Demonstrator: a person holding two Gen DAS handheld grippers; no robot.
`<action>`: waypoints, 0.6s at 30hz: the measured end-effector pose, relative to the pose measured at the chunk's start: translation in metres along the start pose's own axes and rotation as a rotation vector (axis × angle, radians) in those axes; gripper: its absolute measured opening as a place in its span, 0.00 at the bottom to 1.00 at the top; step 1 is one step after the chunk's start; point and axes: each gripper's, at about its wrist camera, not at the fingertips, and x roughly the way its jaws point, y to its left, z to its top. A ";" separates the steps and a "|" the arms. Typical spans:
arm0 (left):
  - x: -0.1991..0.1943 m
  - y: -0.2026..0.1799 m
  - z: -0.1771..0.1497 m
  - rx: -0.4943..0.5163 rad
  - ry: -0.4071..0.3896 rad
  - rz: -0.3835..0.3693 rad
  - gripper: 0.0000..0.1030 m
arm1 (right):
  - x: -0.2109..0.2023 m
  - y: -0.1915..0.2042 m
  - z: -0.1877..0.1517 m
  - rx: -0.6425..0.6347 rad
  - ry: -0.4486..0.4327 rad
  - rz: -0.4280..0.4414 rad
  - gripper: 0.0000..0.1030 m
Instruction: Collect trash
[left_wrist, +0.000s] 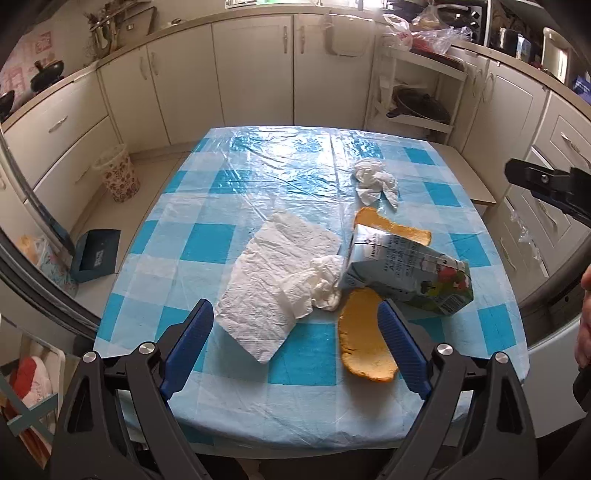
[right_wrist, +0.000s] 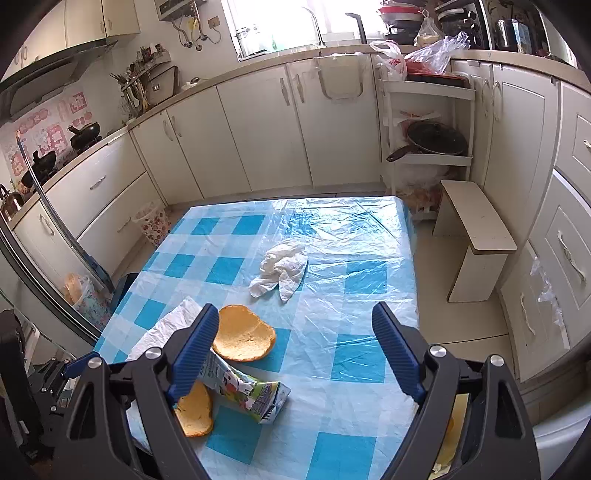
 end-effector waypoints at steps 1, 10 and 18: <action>-0.001 -0.005 -0.001 0.020 -0.007 0.005 0.84 | 0.003 0.000 0.000 0.004 0.005 0.000 0.79; 0.001 -0.022 -0.005 0.073 -0.001 0.014 0.84 | 0.016 -0.002 -0.001 0.020 0.038 0.002 0.79; -0.006 -0.039 -0.010 0.093 -0.008 0.005 0.84 | 0.031 -0.016 -0.003 0.100 0.089 0.039 0.79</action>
